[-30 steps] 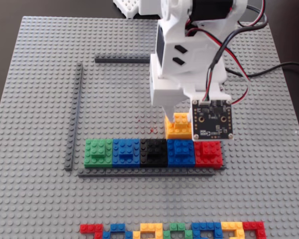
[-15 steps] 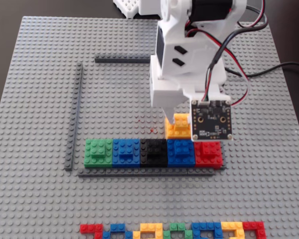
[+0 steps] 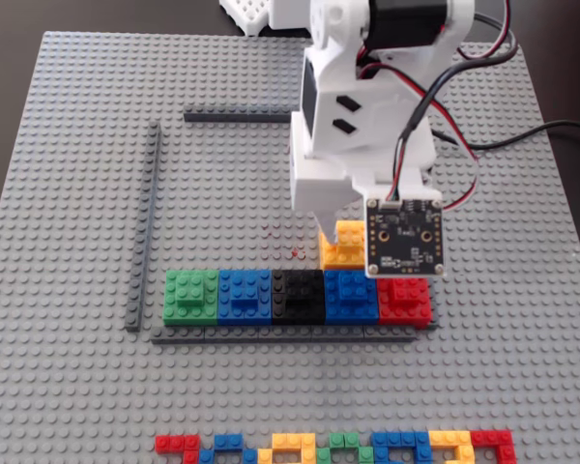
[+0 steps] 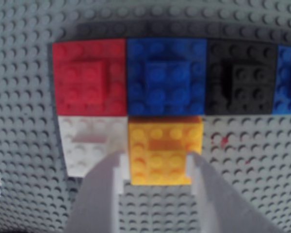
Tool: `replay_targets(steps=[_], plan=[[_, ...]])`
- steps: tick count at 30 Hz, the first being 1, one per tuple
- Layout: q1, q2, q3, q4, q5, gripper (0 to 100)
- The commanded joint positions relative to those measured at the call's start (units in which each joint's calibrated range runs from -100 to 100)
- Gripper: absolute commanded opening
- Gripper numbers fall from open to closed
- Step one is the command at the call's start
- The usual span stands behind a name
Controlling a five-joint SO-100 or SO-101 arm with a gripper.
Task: Grab the cube and place it into the grid
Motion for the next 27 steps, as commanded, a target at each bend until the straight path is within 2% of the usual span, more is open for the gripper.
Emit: replay_targets(steps=[1, 9, 14, 27], plan=[[0.53, -4.22, 0.01, -0.42, -0.15, 16], [0.68, -5.08, 0.37, -0.47, -0.1, 14], [0.68, -5.34, 0.73, -0.52, 0.15, 6], [0.6, -6.54, -0.81, -0.95, -0.83, 6]])
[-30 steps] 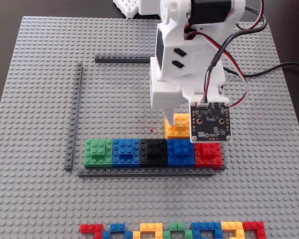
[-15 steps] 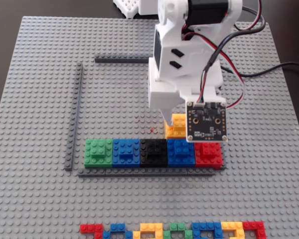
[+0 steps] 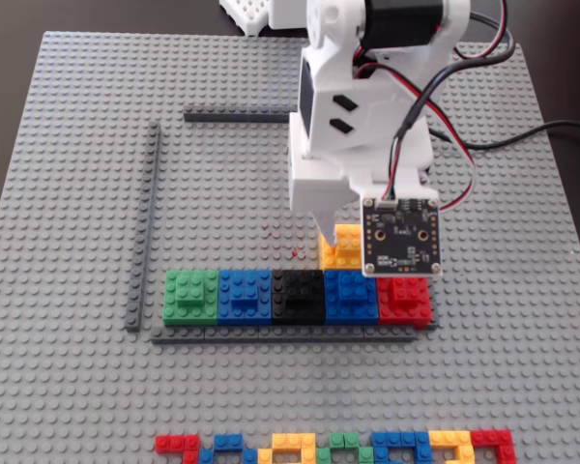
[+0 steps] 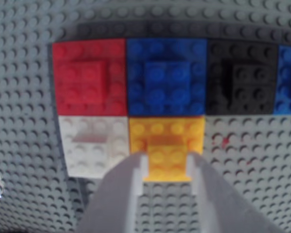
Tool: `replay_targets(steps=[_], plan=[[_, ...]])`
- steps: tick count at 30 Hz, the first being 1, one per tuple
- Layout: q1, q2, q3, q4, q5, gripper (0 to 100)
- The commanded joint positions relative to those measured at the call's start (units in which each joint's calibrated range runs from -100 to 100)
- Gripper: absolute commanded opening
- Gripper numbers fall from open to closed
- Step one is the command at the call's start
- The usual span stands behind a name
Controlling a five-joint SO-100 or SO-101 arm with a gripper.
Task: Grab the cube and place it into the grid
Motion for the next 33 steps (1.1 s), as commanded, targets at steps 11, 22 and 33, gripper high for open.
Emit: replay_targets(steps=[11, 22, 33], plan=[[-0.13, -6.03, -0.32, -1.2, -1.07, 9], [0.46, -5.86, 0.13, -1.64, -1.07, 13], [1.49, -9.04, -0.69, -0.61, -0.68, 13]])
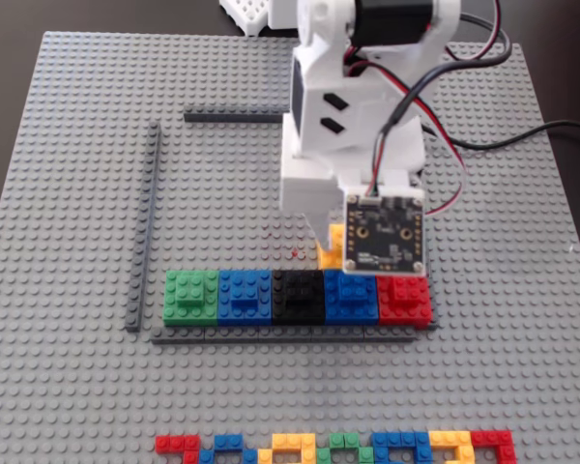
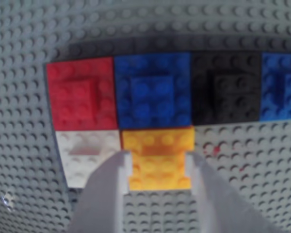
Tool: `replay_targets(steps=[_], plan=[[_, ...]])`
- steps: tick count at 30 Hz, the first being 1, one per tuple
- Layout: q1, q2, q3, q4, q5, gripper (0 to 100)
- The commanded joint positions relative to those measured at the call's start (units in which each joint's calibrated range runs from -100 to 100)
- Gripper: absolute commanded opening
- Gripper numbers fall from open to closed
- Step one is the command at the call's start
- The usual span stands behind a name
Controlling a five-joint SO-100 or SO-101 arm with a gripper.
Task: Grab the cube and place it into the grid
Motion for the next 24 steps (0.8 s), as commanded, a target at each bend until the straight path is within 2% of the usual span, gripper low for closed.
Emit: replay_targets(steps=[1, 10, 14, 24], plan=[[0.47, -8.03, -1.48, 0.9, 0.24, 13], [-0.34, -13.02, -3.2, 3.0, -0.29, 13], [-1.3, -16.54, -3.02, 4.91, -0.49, 4], [-3.36, -31.16, 2.78, 6.96, -0.68, 0]])
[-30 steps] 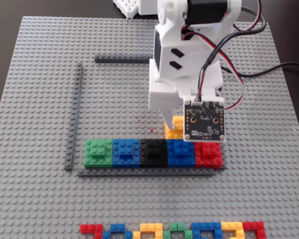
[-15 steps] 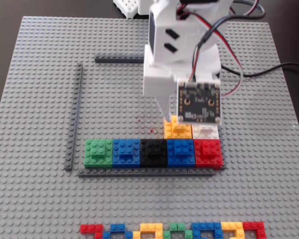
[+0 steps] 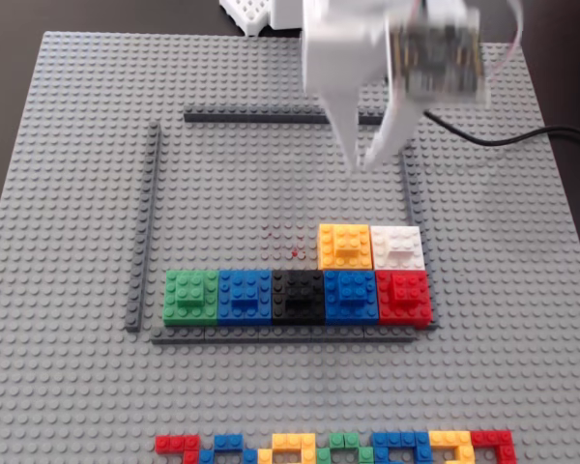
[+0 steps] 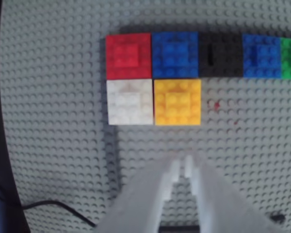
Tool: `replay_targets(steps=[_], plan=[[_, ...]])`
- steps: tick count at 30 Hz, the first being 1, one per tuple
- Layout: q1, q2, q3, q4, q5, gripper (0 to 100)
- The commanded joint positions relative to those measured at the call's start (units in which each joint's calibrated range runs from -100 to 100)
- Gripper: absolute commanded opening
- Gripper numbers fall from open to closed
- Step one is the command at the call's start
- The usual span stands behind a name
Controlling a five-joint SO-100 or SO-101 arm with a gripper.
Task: Grab the cube and place it into the grid
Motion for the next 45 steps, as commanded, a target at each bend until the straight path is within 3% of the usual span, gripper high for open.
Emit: replay_targets(steps=[1, 17, 20, 25, 37, 45], plan=[[-0.96, -13.38, 2.81, 0.41, 0.59, 0], [2.14, -54.99, 30.18, -3.69, 4.74, 0], [2.43, -61.96, 37.34, -6.33, 4.0, 0], [2.43, -75.46, 54.74, -12.48, 7.77, 0], [4.05, -96.35, 79.2, -17.81, 3.86, 0], [4.13, -96.35, 90.71, -19.42, 2.98, 0]])
